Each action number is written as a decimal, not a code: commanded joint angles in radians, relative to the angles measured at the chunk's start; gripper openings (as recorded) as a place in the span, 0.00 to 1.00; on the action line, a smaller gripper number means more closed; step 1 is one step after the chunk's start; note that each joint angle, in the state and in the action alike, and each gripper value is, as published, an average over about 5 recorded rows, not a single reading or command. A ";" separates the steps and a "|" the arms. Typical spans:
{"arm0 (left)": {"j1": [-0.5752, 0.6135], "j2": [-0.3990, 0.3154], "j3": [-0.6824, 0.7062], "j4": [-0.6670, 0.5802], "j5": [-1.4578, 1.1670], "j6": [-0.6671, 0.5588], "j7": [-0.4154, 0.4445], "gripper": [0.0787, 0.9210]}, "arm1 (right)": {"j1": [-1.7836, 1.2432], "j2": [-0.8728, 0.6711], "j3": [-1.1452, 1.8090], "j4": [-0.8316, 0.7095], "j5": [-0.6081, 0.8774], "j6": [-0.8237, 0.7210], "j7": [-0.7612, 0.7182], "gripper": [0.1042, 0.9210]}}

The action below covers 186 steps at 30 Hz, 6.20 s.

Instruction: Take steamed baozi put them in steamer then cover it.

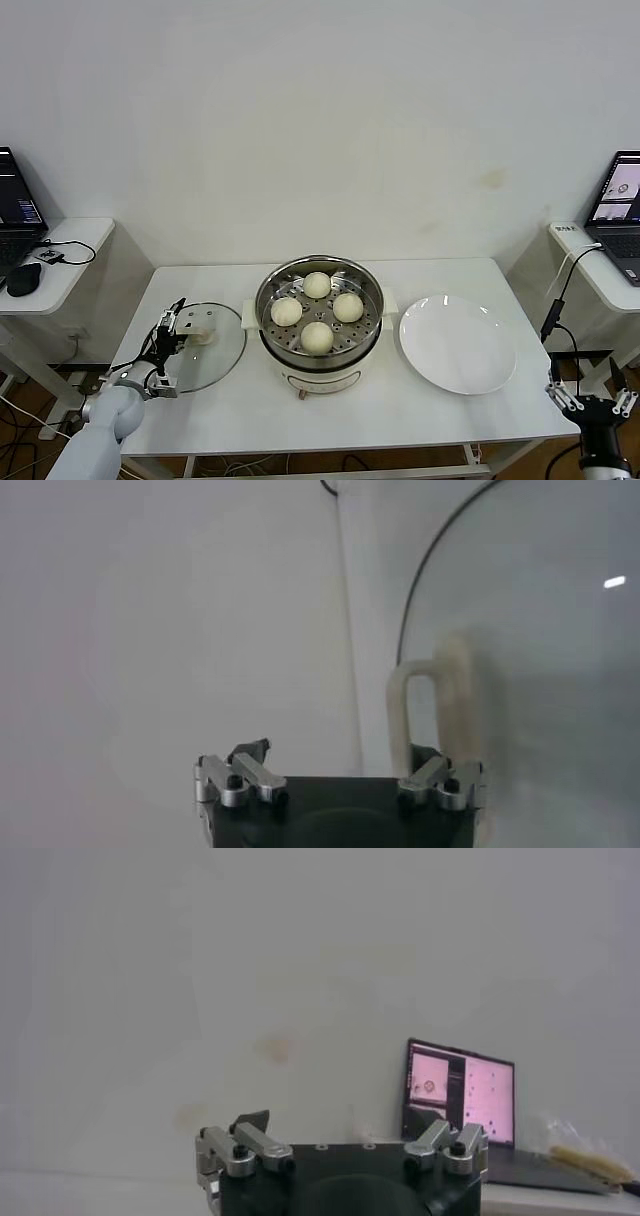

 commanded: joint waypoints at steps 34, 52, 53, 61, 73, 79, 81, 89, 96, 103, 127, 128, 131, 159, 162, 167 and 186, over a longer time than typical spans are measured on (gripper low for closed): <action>0.392 0.002 -0.286 -0.558 -0.053 0.182 0.020 0.08 | 0.030 -0.033 -0.066 -0.026 -0.011 -0.002 -0.005 0.88; 0.439 0.174 -0.116 -0.984 -0.351 0.405 0.162 0.08 | 0.037 -0.052 -0.112 -0.023 -0.095 0.007 -0.002 0.88; 0.419 0.186 -0.074 -0.989 -0.373 0.414 0.146 0.08 | 0.036 -0.050 -0.116 -0.022 -0.104 0.008 -0.001 0.88; 0.219 0.214 0.207 -0.946 -0.326 0.492 0.156 0.08 | 0.043 0.033 -0.136 -0.018 -0.268 0.025 0.014 0.88; -0.072 -0.075 0.460 -0.782 -0.002 0.642 0.345 0.08 | 0.040 0.095 -0.151 -0.040 -0.366 0.036 0.040 0.88; -0.112 -0.201 0.453 -0.693 0.166 0.646 0.411 0.08 | 0.050 0.101 -0.164 -0.066 -0.387 0.049 0.045 0.88; -0.117 -0.220 0.441 -0.675 0.191 0.654 0.435 0.08 | 0.051 0.102 -0.165 -0.073 -0.392 0.053 0.046 0.88; -0.110 -0.288 0.421 -0.634 0.220 0.693 0.484 0.08 | 0.045 0.103 -0.165 -0.084 -0.407 0.062 0.049 0.88; -0.088 -0.332 0.417 -0.613 0.243 0.696 0.490 0.08 | 0.046 0.102 -0.171 -0.084 -0.410 0.061 0.049 0.88; -0.065 -0.358 0.418 -0.610 0.270 0.691 0.488 0.08 | 0.049 0.101 -0.181 -0.092 -0.411 0.066 0.051 0.88; -0.044 -0.409 0.430 -0.582 0.331 0.666 0.478 0.08 | 0.052 0.098 -0.188 -0.113 -0.416 0.080 0.053 0.88; -0.043 -0.411 0.429 -0.581 0.333 0.663 0.475 0.08 | 0.052 0.097 -0.189 -0.114 -0.416 0.080 0.053 0.88; -0.037 -0.418 0.426 -0.582 0.342 0.654 0.467 0.08 | 0.053 0.096 -0.191 -0.116 -0.416 0.080 0.053 0.88; 0.419 -0.149 0.249 -1.129 -0.227 0.556 0.258 0.87 | 0.048 0.097 -0.204 -0.126 -0.426 0.083 0.051 0.88; 0.556 -0.108 0.095 -1.137 -0.715 0.401 0.126 0.88 | 0.041 0.087 -0.212 -0.128 -0.417 0.090 0.045 0.88; 0.694 -0.101 -0.164 -1.054 -1.306 0.186 -0.021 0.88 | -0.001 0.045 -0.248 -0.103 -0.375 0.086 0.033 0.88; 0.906 -0.220 -0.217 -0.896 -1.492 0.011 -0.028 0.88 | -0.214 -0.135 -0.373 0.127 -0.027 -0.170 -0.016 0.88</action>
